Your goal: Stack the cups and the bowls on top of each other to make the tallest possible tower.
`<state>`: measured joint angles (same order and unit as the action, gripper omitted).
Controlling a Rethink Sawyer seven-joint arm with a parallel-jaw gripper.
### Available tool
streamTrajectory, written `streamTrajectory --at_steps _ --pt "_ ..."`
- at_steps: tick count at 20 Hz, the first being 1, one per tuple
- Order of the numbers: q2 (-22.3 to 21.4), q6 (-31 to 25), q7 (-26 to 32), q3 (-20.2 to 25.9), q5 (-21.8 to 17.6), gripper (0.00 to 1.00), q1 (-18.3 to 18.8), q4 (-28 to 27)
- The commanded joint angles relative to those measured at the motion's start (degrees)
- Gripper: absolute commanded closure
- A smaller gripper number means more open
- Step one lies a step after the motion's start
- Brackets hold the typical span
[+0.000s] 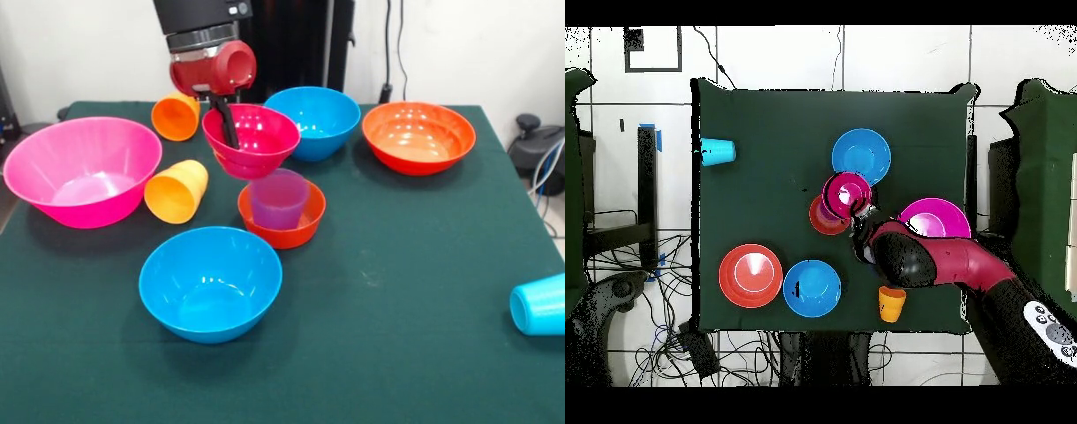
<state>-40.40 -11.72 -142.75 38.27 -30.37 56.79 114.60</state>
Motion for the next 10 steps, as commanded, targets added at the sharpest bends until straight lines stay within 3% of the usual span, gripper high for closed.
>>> streamTrajectory --at_steps 1,7,10 --pt "4.64 -4.37 6.8 4.27 -0.64 1.0 -1.73 -6.37" --pt "14.62 1.64 1.48 0.01 -2.06 1.0 -4.75 -7.11" --pt "16.42 3.46 -1.07 -1.92 -1.7 1.0 -6.19 -6.46"
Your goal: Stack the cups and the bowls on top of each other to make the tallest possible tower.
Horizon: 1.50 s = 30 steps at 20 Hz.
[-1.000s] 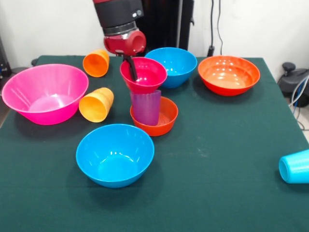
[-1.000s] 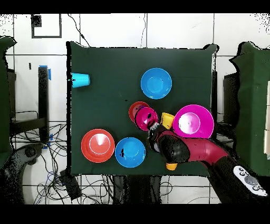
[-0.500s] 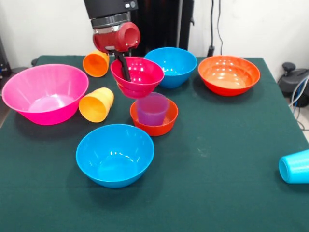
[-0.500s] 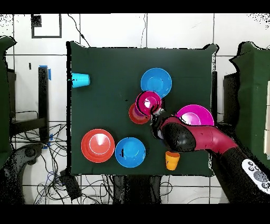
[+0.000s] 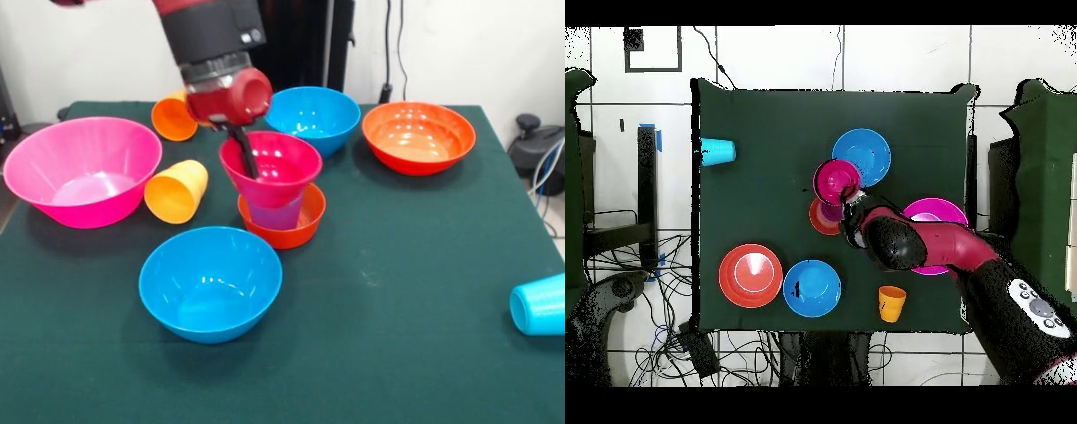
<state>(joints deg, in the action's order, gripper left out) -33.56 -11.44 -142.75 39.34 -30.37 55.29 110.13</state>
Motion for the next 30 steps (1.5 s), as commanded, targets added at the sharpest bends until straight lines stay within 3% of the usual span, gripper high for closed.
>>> streamTrajectory --at_steps 1,7,15,19,26,30 --pt "9.74 3.05 -1.76 -3.37 -1.13 1.0 -4.89 -1.47" --pt "8.94 2.08 -2.87 -5.15 0.4 1.0 -5.51 -0.34" --pt "2.85 -9.69 3.55 -8.6 -0.73 1.0 -5.59 -1.84" --pt "-0.17 -12.84 6.0 -6.51 -0.07 1.0 -4.9 -2.02" --pt "-7.48 -13.84 6.05 1.67 3.8 1.0 -0.83 1.59" --pt "-8.49 -13.82 5.09 4.83 6.25 1.0 1.41 3.94"
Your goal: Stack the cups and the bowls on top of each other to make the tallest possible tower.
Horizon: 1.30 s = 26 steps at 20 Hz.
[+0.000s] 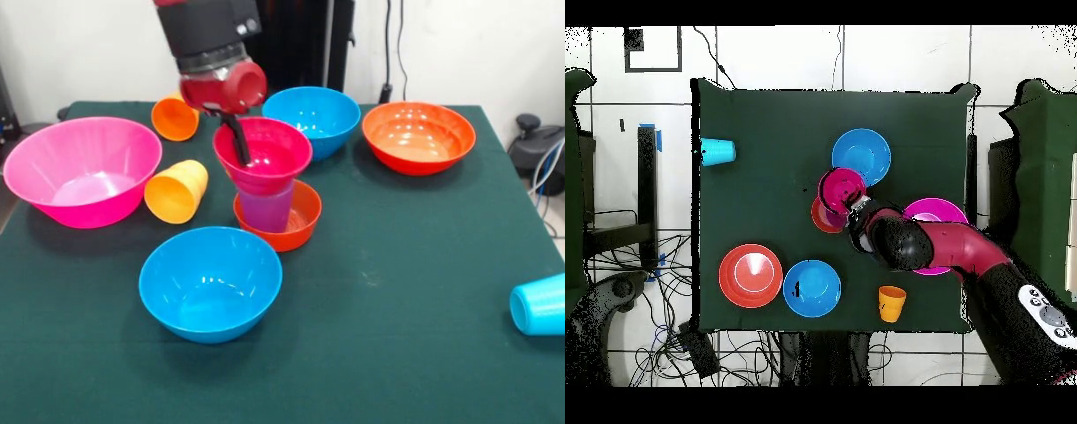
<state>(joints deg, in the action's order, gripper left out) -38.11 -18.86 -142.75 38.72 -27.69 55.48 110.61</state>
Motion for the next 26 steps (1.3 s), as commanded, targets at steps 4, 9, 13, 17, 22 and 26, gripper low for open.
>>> streamTrajectory --at_steps 4,9,13,17,22,26 --pt "-3.36 -2.39 3.11 6.83 3.78 1.0 2.23 6.21" --pt "-4.29 -1.87 1.21 6.62 4.69 1.0 2.45 9.28" --pt "-3.67 -3.08 0.8 5.15 5.13 1.0 2.06 10.63" --pt "-2.17 -1.43 -1.02 2.26 4.32 1.0 1.06 12.61" --pt "-1.46 2.32 -2.69 -0.58 2.5 1.0 -0.62 13.17" --pt "-0.74 1.63 -1.51 -2.83 1.44 1.0 -2.09 10.75"
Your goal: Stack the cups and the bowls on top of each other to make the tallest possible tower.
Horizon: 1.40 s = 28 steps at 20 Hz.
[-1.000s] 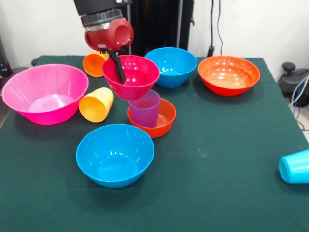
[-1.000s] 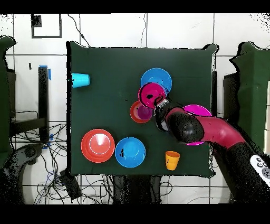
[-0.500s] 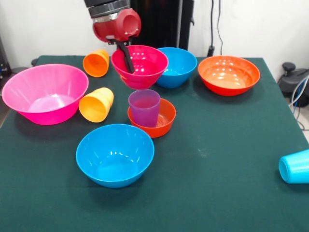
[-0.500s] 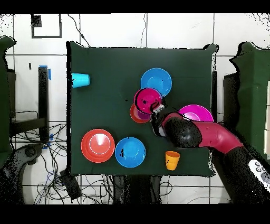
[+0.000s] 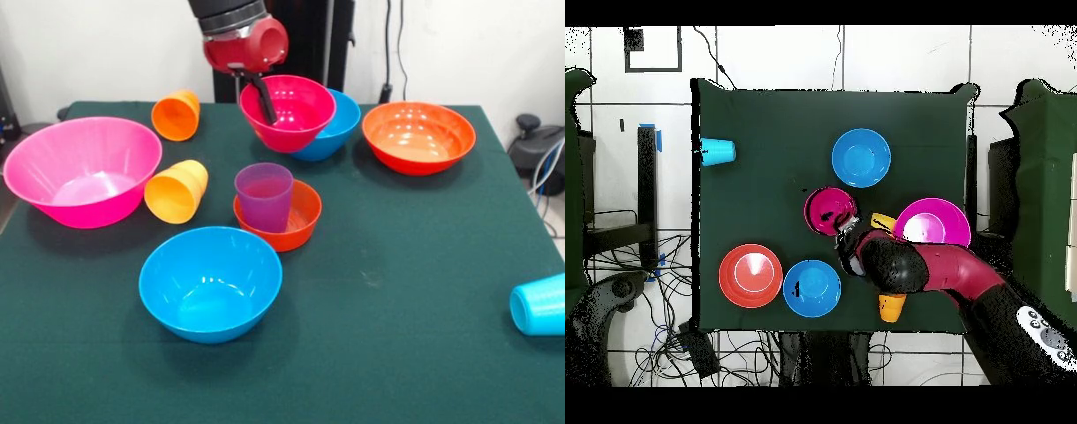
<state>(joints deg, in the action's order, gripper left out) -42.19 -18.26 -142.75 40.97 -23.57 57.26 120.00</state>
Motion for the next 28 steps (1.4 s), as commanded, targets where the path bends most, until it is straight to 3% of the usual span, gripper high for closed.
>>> streamTrajectory --at_steps 1,5,12,20,28 --pt "3.9 0.93 -0.87 -5.87 -3.4 1.0 -4.2 0.43" --pt "4.31 -0.48 1.44 -6.17 -3.41 1.0 -4.73 -3.15" --pt "-0.15 -1.46 3.35 -4.21 -2.91 1.0 -4.48 -4.4" --pt "-0.47 1.01 1.31 -9.91 -6.29 1.0 -7.31 -6.77" --pt "-0.05 3.04 0.65 -10.43 -6.2 1.0 -7.62 -6.53"
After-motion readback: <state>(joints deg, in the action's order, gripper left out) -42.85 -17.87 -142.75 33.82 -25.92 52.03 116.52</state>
